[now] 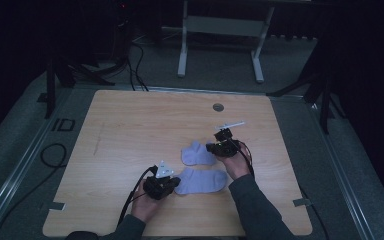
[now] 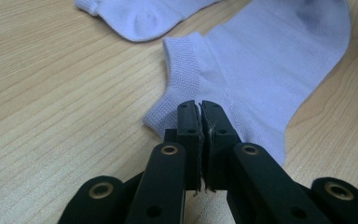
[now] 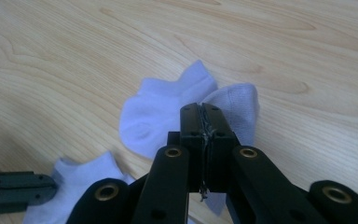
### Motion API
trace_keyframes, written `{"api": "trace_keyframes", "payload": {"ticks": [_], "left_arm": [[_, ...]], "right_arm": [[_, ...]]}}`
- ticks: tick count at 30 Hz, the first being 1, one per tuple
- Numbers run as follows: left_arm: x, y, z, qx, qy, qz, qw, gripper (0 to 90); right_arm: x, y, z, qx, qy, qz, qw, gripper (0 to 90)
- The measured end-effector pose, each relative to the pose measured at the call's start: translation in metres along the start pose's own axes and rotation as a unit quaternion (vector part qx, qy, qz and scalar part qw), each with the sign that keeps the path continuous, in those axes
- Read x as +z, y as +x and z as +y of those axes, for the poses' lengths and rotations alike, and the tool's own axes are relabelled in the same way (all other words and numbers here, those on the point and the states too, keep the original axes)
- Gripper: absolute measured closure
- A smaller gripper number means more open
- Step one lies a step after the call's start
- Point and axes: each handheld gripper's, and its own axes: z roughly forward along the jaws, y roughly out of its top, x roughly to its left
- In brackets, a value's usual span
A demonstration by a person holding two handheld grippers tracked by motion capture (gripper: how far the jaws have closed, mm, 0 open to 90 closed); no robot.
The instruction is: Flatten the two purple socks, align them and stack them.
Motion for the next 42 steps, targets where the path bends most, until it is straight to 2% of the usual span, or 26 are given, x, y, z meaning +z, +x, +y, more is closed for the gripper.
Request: {"api": "trace_keyframes", "payload": {"ticks": [9, 19, 33, 42], "left_arm": [[0.0, 0.0, 0.0, 0.0, 0.0, -0.001, 1.0, 87.1], [0.0, 0.0, 0.0, -0.001, -0.001, -0.001, 1.0, 87.1], [0.0, 0.001, 0.0, -0.001, -0.001, -0.001, 1.0, 87.1], [0.0, 0.002, 0.0, -0.003, -0.001, -0.003, 1.0, 87.1]], "right_arm": [[-0.01, -0.017, -0.012, 0.016, -0.003, -0.007, 0.9998, 88.4], [-0.015, -0.03, -0.026, 0.009, 0.01, -0.041, 0.9991, 88.4], [-0.013, -0.05, -0.048, 0.006, 0.027, -0.098, 0.9948, 87.6], [-0.015, -0.059, -0.067, 0.023, 0.03, -0.107, 0.9935, 87.0]]}}
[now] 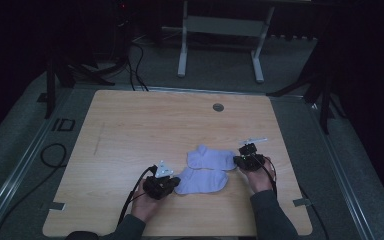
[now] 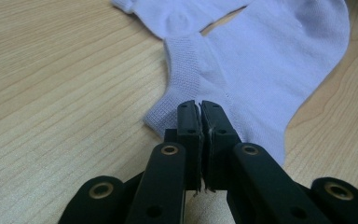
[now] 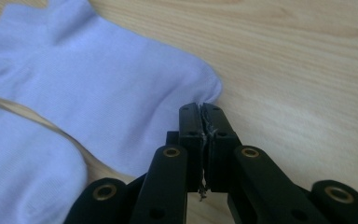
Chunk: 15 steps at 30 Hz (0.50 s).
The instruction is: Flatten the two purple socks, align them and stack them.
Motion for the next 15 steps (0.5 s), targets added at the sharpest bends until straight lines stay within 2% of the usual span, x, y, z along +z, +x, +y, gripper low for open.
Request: {"api": "trace_keyframes", "payload": {"ticks": [4, 8, 11, 15], "left_arm": [[0.0, 0.0, 0.0, 0.0, 0.0, 0.0, 1.0, 87.1], [0.0, 0.0, 0.0, -0.001, 0.0, 0.0, 1.0, 87.2], [0.0, 0.0, 0.0, -0.001, -0.001, -0.001, 1.0, 87.1], [0.0, 0.0, 0.0, 0.0, -0.001, -0.001, 1.0, 87.1]], "right_arm": [[0.0, -0.001, -0.009, -0.012, 0.0, -0.031, 0.9995, 83.0], [-0.003, -0.001, -0.015, -0.02, -0.013, -0.047, 0.9986, 69.5], [-0.007, -0.001, -0.017, -0.023, -0.027, -0.044, 0.9984, 62.1], [-0.017, 0.003, -0.024, -0.028, -0.062, -0.022, 0.9974, 56.6]]}}
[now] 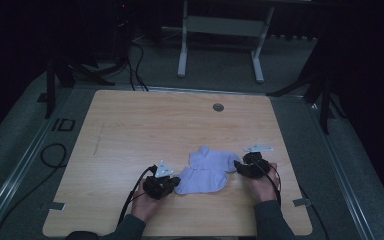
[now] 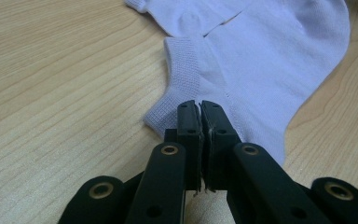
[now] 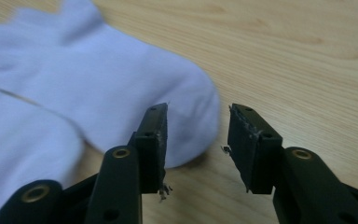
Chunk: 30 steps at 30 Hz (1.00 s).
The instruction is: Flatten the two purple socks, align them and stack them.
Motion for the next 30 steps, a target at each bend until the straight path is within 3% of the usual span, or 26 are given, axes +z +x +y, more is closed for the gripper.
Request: {"api": "trace_keyframes", "payload": {"ticks": [3, 8, 16, 19, 24, 30], "left_arm": [[0.0, 0.0, 0.0, 0.001, 0.0, 0.0, 1.0, 87.1], [0.0, 0.0, 0.0, 0.001, 0.001, 0.0, 1.0, 87.1], [0.001, 0.001, 0.001, 0.002, 0.002, -0.001, 1.0, 87.1], [0.001, 0.002, 0.001, 0.002, 0.002, -0.002, 1.0, 87.1], [0.001, 0.001, 0.001, 0.002, 0.001, -0.001, 1.0, 87.0], [0.001, 0.001, 0.001, 0.001, 0.001, -0.002, 1.0, 87.0]], "right_arm": [[-0.006, 0.006, -0.003, -0.024, -0.008, -0.002, 0.9997, 54.6], [-0.012, 0.009, 0.0, -0.035, -0.022, -0.004, 0.9991, 53.8], [-0.017, 0.024, 0.016, -0.076, -0.041, 0.031, 0.9958, 54.0], [-0.011, 0.036, 0.029, -0.118, -0.038, 0.048, 0.9911, 54.0], [0.005, 0.053, 0.046, -0.195, -0.018, 0.067, 0.9783, 53.2], [0.025, 0.062, 0.059, -0.225, 0.008, 0.088, 0.9704, 54.4]]}}
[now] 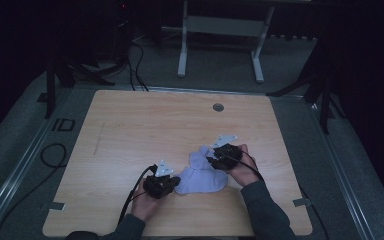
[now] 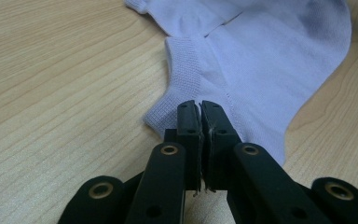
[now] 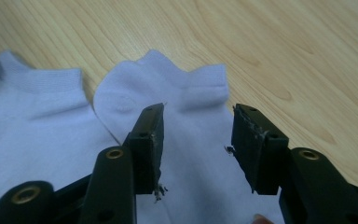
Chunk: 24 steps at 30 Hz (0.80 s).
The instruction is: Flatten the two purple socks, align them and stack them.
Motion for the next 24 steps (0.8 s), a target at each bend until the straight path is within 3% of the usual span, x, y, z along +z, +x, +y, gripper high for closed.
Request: {"api": "trace_keyframes", "payload": {"ticks": [5, 12, 16, 18, 21, 24], "left_arm": [[0.0, 0.0, 0.0, 0.0, 0.0, 0.0, 1.0, 87.0], [0.0, 0.0, 0.0, -0.001, 0.0, 0.0, 1.0, 86.7], [0.0, 0.0, 0.0, -0.001, 0.0, 0.0, 1.0, 86.7], [0.0, 0.0, 0.0, -0.001, 0.0, 0.0, 1.0, 86.6], [0.0, 0.0, 0.0, -0.001, 0.0, 0.0, 1.0, 86.6], [0.0, -0.001, 0.0, -0.001, 0.0, 0.001, 1.0, 86.4]], "right_arm": [[0.014, 0.002, 0.01, -0.03, 0.023, 0.024, 0.999, 55.6], [0.033, 0.001, 0.015, -0.029, 0.039, 0.067, 0.9966, 49.1], [0.045, -0.002, 0.013, -0.013, 0.061, 0.081, 0.9947, 45.6], [0.047, -0.005, 0.013, 0.014, 0.058, 0.093, 0.9938, 46.5], [0.047, -0.005, 0.013, 0.026, 0.062, 0.091, 0.9935, 47.6], [0.047, -0.007, 0.015, 0.033, 0.066, 0.086, 0.9936, 55.5]]}}
